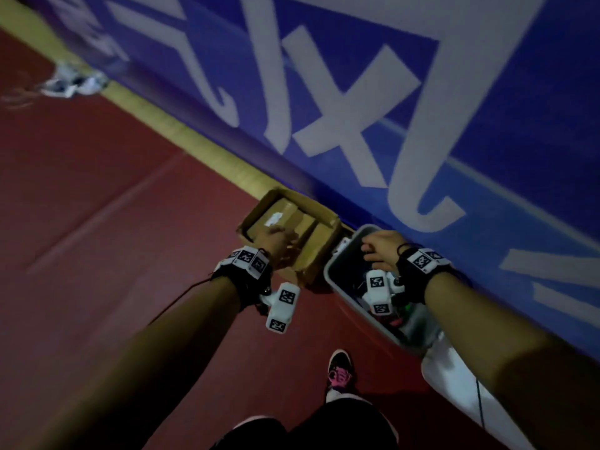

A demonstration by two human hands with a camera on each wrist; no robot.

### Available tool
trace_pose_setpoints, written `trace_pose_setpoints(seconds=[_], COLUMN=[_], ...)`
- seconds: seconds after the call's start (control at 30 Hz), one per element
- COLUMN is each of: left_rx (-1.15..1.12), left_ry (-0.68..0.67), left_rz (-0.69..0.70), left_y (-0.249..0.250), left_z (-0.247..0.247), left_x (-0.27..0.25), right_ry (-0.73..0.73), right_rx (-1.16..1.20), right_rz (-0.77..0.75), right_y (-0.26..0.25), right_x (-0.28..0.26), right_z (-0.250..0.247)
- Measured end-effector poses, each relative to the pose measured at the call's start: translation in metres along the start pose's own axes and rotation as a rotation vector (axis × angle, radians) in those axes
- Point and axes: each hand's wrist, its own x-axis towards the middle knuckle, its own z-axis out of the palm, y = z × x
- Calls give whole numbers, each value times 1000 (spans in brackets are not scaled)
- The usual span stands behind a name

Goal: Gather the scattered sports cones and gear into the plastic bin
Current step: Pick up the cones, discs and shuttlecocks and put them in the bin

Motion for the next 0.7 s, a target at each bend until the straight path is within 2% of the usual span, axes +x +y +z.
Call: trace_pose_setpoints(seconds=[0.13,0.27,0.4,0.53,0.7], left_rx=[-201,-383,-557,-756,-922], left_ry=[194,362,566,838,1130], left_rz=[24,48,8,-98,-134], left_y=[-42,-131,-254,-388,-513], left_z=[-108,-228,-350,-453,-533], left_x=[-38,-101,-191,-306,-424], right_ry=[-183,-462,-702,-949,-1174], right_rx=[-138,-260,-471,-701,-917], right_rz=[-104,-180,-263,-337,-358], right_y=[-29,-23,35,112,200], right_x=[-36,-115,-216,-347,-480], right_z=[119,273,444,598,717])
